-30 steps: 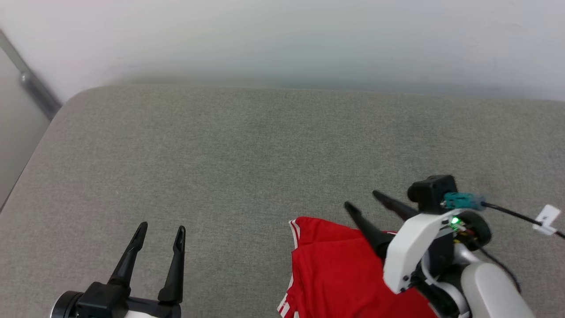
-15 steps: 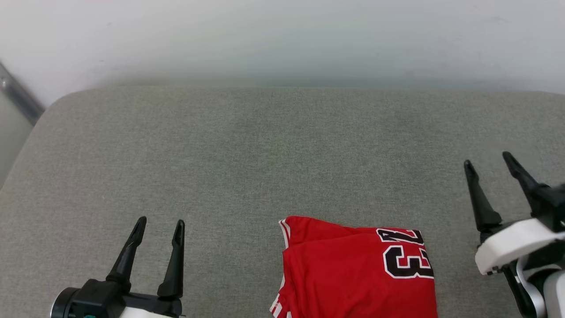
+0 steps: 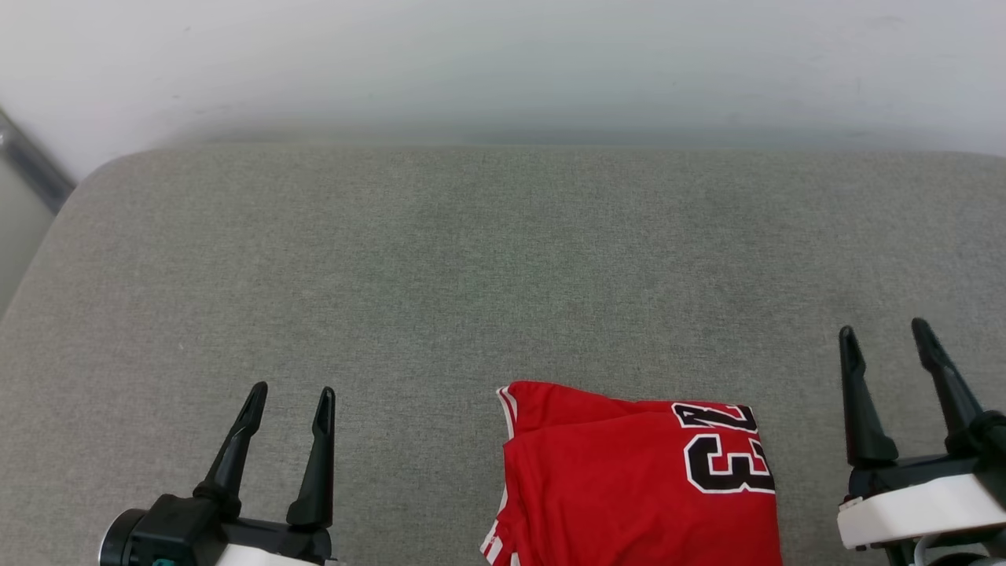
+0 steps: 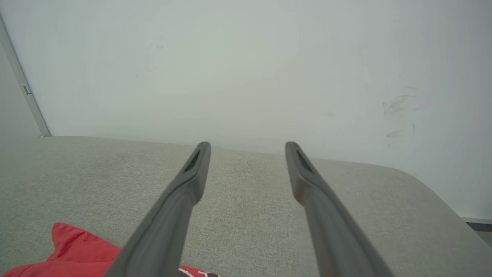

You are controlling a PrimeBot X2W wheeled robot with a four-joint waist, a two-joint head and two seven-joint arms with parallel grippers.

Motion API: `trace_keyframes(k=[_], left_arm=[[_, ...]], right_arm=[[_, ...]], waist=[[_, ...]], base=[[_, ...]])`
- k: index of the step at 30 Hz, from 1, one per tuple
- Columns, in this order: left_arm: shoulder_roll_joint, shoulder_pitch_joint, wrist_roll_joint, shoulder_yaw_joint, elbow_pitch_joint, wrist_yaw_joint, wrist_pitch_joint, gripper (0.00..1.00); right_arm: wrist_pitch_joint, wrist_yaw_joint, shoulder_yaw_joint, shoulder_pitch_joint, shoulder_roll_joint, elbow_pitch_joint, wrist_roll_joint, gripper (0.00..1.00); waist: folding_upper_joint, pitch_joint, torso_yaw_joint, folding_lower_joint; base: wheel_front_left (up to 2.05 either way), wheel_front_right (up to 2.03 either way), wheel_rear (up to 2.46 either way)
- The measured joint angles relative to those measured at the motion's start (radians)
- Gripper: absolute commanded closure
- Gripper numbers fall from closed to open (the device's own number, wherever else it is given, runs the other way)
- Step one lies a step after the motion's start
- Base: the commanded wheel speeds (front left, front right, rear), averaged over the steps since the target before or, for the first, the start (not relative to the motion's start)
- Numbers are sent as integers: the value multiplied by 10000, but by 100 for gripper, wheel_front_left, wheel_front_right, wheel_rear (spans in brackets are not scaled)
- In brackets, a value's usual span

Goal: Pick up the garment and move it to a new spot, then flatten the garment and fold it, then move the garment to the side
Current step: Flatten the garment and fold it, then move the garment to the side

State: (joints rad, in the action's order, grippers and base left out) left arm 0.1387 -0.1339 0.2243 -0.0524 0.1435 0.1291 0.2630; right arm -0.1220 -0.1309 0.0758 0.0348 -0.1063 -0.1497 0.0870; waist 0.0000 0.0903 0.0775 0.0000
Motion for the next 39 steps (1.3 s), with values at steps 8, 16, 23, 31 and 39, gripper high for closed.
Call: trace_keyframes(k=[8, 16, 23, 31, 39], left_arm=[[-33, 1, 0, -12, -23, 0, 0, 0], [-4, 2, -71, -92, -42, 0, 0, 0], [8, 1, -69, -94, -42, 0, 0, 0], [12, 9, -86, -140, -10, 0, 0, 0], [31, 211, -82, -245, 8, 0, 0, 0]], right_arm=[[-196, -2, -105, 132, 268, 234, -75, 0], [-98, 0, -102, 162, 316, 384, -84, 0], [-94, 0, -182, 164, 368, 472, -86, 0], [1519, 0, -249, 316, 155, 336, 382, 0], [6878, -2, -648, 615, -587, -706, 1622, 0]], waist=[[0, -104, 45, 0], [0, -114, 65, 0], [0, -132, -1, 0], [0, -8, 36, 0], [0, 354, 147, 0]], base=[[0, 0, 0], [0, 0, 0], [0, 0, 0], [0, 0, 0], [0, 0, 0]])
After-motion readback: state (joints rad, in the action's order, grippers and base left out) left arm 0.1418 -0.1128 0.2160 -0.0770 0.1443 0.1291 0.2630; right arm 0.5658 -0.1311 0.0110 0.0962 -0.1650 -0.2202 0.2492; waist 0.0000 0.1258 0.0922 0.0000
